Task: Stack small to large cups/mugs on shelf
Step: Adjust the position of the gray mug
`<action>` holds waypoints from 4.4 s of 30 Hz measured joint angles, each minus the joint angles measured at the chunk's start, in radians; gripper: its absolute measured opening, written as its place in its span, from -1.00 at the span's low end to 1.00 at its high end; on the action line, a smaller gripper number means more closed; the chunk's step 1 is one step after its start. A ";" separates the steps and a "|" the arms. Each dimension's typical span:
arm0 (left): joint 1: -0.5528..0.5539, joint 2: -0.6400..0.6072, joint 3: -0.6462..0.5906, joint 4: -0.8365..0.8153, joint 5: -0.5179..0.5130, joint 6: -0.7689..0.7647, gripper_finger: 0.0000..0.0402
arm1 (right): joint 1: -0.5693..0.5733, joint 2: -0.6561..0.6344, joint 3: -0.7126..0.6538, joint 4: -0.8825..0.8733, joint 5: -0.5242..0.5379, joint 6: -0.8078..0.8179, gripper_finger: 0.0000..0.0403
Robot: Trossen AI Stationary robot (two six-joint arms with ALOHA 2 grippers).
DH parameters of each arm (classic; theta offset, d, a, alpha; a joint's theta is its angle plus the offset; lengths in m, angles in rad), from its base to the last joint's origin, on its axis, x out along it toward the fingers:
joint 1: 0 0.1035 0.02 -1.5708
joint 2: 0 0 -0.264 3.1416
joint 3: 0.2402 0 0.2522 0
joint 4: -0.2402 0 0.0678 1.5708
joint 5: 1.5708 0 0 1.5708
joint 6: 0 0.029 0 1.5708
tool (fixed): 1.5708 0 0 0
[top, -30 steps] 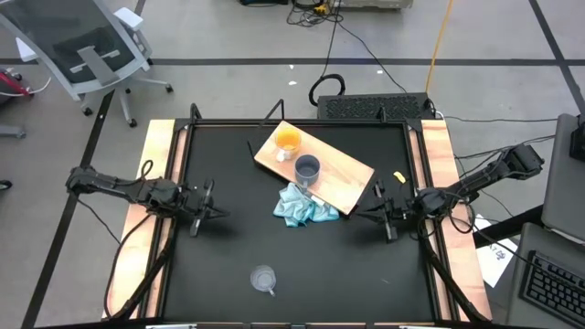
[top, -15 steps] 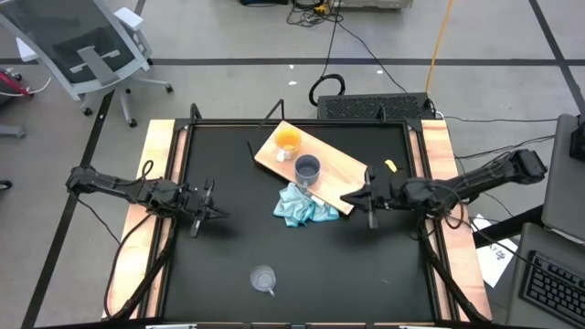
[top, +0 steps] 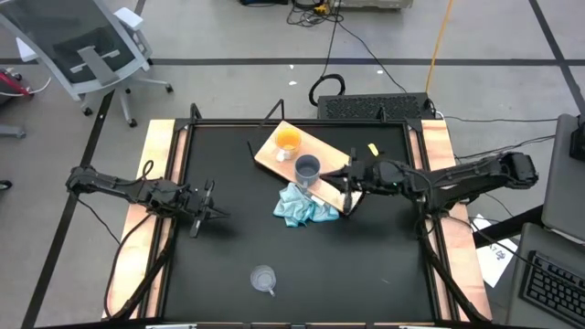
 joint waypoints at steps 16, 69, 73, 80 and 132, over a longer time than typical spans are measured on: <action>0.000 0.000 0.000 -0.012 0.000 0.026 -0.88 | -0.208 0.183 0.312 -0.309 -0.115 0.047 -1.00; 0.000 0.000 0.000 -0.021 0.000 0.016 -0.88 | -0.418 0.545 1.041 -1.322 -0.302 -0.078 0.08; 0.000 0.000 0.000 -0.021 0.000 0.016 -0.88 | -0.389 0.546 1.021 -1.278 -0.302 -0.036 0.08; 0.000 0.000 0.000 -0.021 0.000 0.023 -0.88 | -0.368 0.546 1.041 -1.379 -0.284 -0.004 0.08; 0.000 0.000 0.000 -0.022 0.000 0.008 -0.88 | -0.343 0.855 1.351 -1.747 -0.224 -0.156 0.08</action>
